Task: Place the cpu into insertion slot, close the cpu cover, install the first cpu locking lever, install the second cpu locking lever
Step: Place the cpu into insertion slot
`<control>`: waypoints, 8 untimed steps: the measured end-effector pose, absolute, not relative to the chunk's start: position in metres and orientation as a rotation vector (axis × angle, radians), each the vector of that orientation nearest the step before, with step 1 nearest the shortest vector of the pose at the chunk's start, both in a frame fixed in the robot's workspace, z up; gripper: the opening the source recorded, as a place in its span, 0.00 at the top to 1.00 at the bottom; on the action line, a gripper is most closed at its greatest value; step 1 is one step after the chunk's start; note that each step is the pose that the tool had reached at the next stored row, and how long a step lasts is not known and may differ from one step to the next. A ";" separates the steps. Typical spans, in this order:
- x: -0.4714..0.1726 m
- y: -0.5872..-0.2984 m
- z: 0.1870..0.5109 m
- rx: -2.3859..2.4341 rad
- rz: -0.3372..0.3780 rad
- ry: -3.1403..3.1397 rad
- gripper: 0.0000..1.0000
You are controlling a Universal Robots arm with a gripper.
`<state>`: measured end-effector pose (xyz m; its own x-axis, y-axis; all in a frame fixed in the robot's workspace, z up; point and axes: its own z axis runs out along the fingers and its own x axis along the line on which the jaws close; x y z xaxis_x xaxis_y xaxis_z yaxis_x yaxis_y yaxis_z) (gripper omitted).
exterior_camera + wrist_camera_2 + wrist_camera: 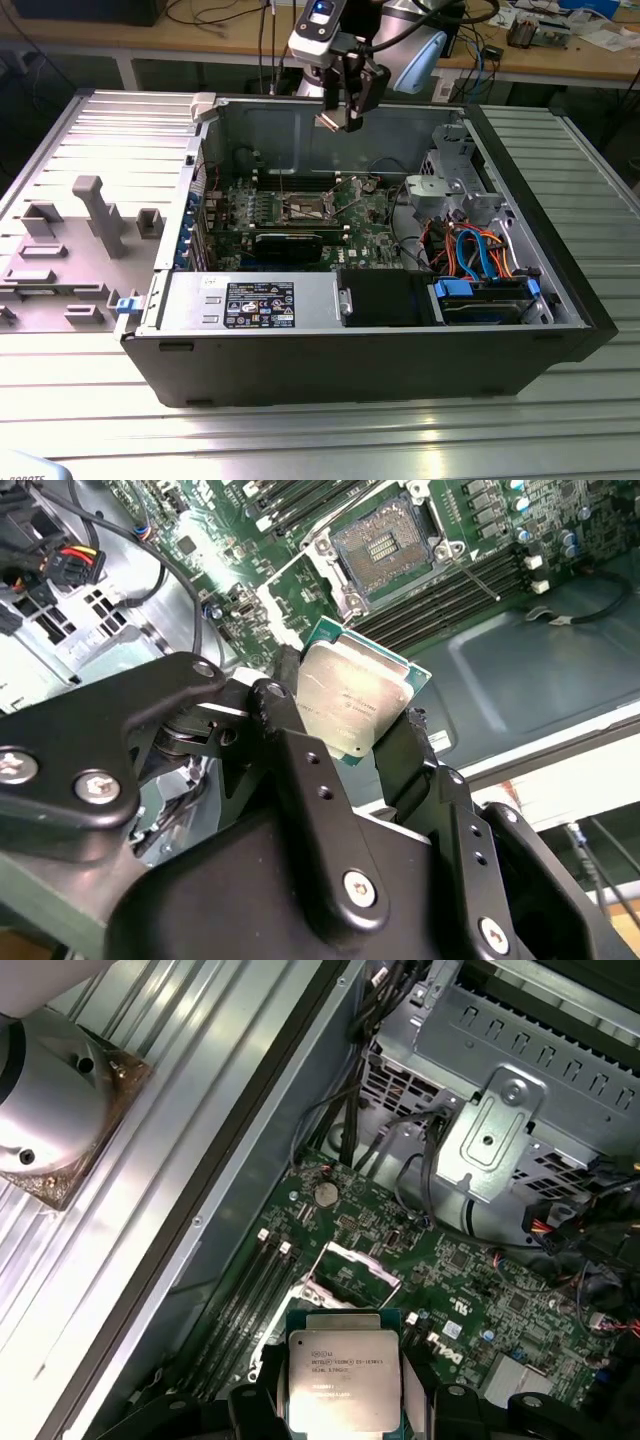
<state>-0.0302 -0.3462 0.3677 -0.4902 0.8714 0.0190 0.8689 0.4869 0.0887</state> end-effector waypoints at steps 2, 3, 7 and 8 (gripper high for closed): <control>-0.030 -0.346 0.368 1.601 0.134 2.665 0.46; -0.030 -0.346 0.368 1.621 0.133 2.652 0.46; -0.030 -0.346 0.368 1.697 0.132 2.602 0.46; -0.030 -0.346 0.367 1.707 0.132 2.595 0.46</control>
